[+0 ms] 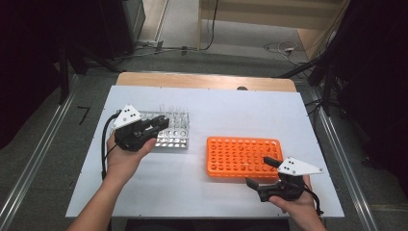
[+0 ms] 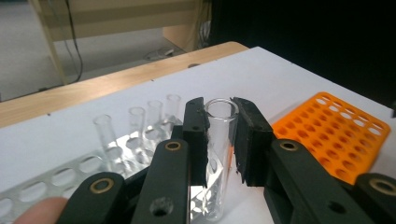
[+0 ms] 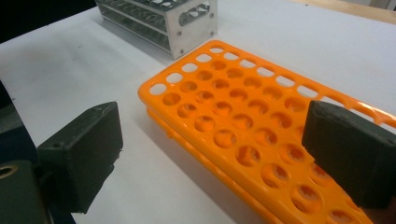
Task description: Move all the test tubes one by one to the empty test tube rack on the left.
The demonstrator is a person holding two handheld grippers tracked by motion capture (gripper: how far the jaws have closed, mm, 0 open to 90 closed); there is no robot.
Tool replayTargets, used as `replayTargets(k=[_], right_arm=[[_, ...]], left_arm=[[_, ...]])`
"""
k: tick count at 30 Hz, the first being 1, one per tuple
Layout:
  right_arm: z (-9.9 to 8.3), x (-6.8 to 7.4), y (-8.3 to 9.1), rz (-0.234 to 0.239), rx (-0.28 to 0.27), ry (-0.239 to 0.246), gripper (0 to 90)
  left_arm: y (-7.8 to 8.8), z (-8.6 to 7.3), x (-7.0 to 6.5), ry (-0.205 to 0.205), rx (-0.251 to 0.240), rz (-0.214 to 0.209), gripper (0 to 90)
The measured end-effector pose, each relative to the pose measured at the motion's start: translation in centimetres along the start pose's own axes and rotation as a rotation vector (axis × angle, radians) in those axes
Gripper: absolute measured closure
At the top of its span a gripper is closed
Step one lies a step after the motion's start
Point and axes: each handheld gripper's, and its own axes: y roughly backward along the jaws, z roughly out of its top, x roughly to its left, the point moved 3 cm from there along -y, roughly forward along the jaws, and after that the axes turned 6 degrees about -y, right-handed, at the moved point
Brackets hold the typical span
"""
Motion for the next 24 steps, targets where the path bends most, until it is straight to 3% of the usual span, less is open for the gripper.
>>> replayTargets(k=[9,17,24], right_arm=[[-0.9,-1.3,1.2,-0.029,-0.001,-0.022,3.8],[-1.0,-1.5,1.1,-0.030,-0.004,-0.021,3.8],[-1.1,-1.5,1.1,-0.030,-0.002,-0.024,3.9]], left_arm=[[-1.0,0.6,2.9,0.016,0.010,0.086,75.8],[-2.4,0.9,5.6,0.040,0.009,0.162,75.8],[-3.8,0.8,7.1,0.056,0.009,0.213,75.8]])
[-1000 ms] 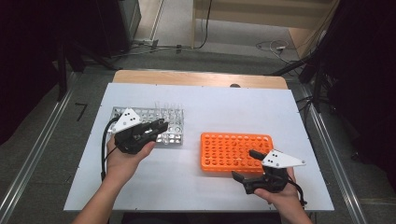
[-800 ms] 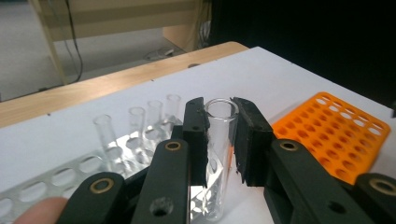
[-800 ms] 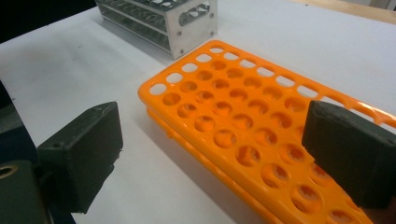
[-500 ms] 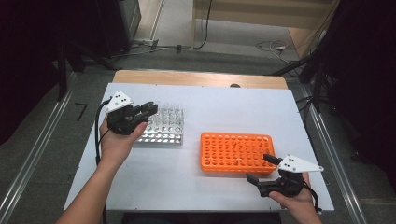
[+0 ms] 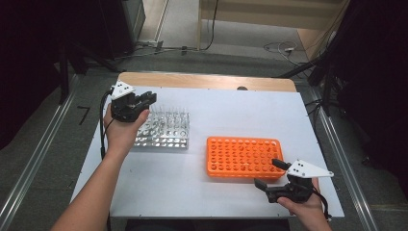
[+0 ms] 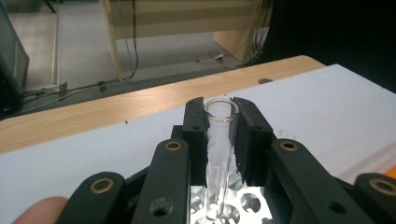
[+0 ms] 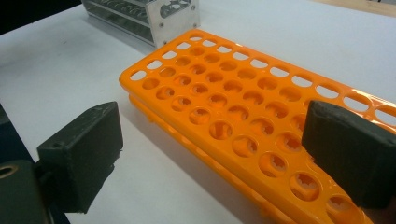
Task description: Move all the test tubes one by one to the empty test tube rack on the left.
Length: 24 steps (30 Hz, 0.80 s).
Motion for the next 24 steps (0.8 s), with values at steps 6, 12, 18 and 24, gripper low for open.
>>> replayTargets(k=[6,12,18,24], right_arm=[[0.0,-0.1,0.1,0.003,-0.004,-0.001,3.9],[0.0,-0.1,0.1,0.011,-0.007,-0.008,3.9],[0.0,-0.2,0.3,0.013,-0.014,-0.007,3.9],[0.0,-0.3,0.2,0.014,-0.015,-0.012,3.9]], left_arm=[[-1.2,-0.5,0.4,0.012,0.009,0.028,75.8],[-2.0,-1.1,0.4,0.008,0.036,0.049,75.8],[-2.5,-2.2,0.5,0.021,0.054,0.057,75.8],[-2.8,-3.0,0.4,0.029,0.059,0.059,75.8]])
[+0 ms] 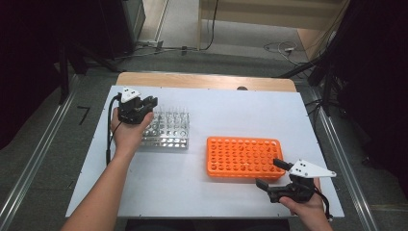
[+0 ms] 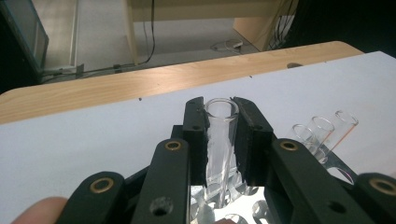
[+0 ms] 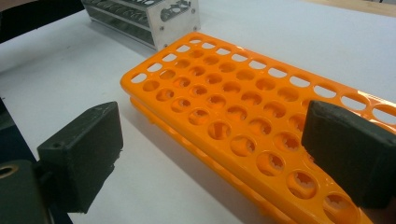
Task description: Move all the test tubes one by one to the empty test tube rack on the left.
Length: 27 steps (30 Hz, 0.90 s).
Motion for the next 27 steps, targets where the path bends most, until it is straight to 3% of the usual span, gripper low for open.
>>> replayTargets(k=[14,21,27], right_arm=[[0.0,0.0,0.0,-0.002,0.001,0.005,3.9],[0.0,0.1,0.0,-0.001,0.001,0.006,3.9],[0.0,0.1,-0.1,-0.003,0.003,0.005,3.9]], left_arm=[[-0.3,-0.3,-0.1,0.007,0.034,-0.006,75.5],[-0.8,-1.1,-0.2,-0.001,0.088,-0.004,75.4],[-0.9,-1.2,-0.2,0.022,0.097,-0.023,72.4]])
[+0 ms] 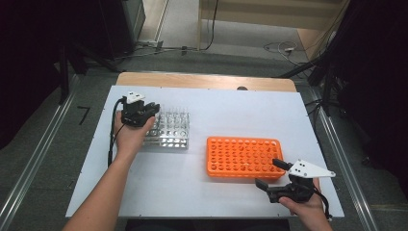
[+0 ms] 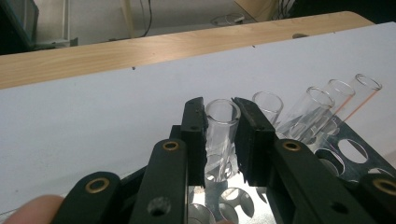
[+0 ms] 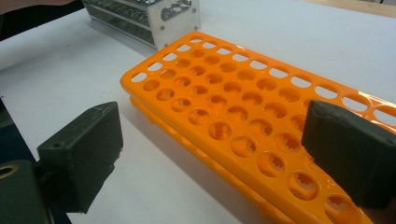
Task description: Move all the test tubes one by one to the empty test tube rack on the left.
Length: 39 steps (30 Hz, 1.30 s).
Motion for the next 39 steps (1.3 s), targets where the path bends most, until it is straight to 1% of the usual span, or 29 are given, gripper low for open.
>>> replayTargets(k=[1,2,4,8,10,11,16,18,19,20,22,23,25,26,28,29,35,36,39], right_arm=[[0.0,0.0,0.0,0.000,0.000,0.000,3.9],[0.0,0.0,0.0,0.000,-0.001,0.001,3.9],[0.0,-0.1,0.0,-0.001,-0.001,0.002,3.9],[0.0,-0.1,0.0,-0.003,0.001,0.002,3.9],[0.0,-0.2,0.0,-0.004,0.001,0.001,3.9],[0.0,-0.2,0.0,-0.004,0.000,0.000,3.9],[0.1,-0.2,-0.1,-0.007,0.000,0.000,3.9],[0.1,-0.3,-0.1,-0.009,-0.002,0.001,3.9],[0.1,-0.3,-0.1,-0.010,-0.002,0.003,3.9],[0.1,-0.3,-0.1,-0.011,-0.002,0.004,3.9],[0.1,-0.3,-0.1,-0.011,0.000,0.001,3.9],[0.1,-0.3,-0.2,-0.012,0.001,0.001,3.9],[0.0,-0.3,-0.2,-0.014,0.004,0.004,3.9],[0.0,-0.3,-0.3,-0.015,0.005,0.002,3.9],[0.0,-0.4,-0.3,-0.016,0.004,0.002,3.9],[0.0,-0.4,-0.3,-0.017,0.005,0.001,3.9],[0.0,-0.5,-0.3,-0.021,0.007,0.003,3.9],[0.0,-0.5,-0.3,-0.021,0.005,0.003,3.9],[0.0,-0.6,-0.3,-0.025,0.006,0.001,3.9]], left_arm=[[0.1,0.0,0.0,0.003,0.004,0.004,70.2],[0.1,0.1,0.0,0.010,0.008,0.017,66.3],[0.2,0.0,0.0,0.024,0.015,0.017,56.0],[0.6,-0.1,0.2,0.048,0.005,0.007,41.3],[0.9,-0.1,0.2,0.067,-0.004,-0.018,29.9],[1.1,-0.2,0.1,0.072,-0.009,-0.025,25.9],[2.3,-0.4,-0.4,0.070,-0.039,-0.059,10.9],[2.8,-0.5,-0.7,0.067,-0.045,-0.090,7.6],[3.0,-0.6,-0.9,0.059,-0.043,-0.108,6.2],[3.2,-0.7,-1.1,0.060,-0.036,-0.141,4.5],[3.6,-0.8,-1.6,0.046,-0.036,-0.159,1.3],[3.9,-0.9,-1.9,0.037,-0.039,-0.179,1.2],[4.5,-1.0,-2.4,0.021,-0.053,-0.186,0.0],[4.8,-1.1,-2.6,0.016,-0.059,-0.197,0.0],[5.3,-1.5,-3.1,0.001,-0.068,-0.196,0.0],[5.5,-1.6,-3.3,-0.002,-0.068,-0.206,0.0],[7.0,-2.8,-4.3,-0.004,-0.089,-0.227,0.0],[7.2,-3.1,-4.5,-0.004,-0.094,-0.237,0.0],[8.1,-3.7,-5.1,-0.016,-0.103,-0.248,0.0]])
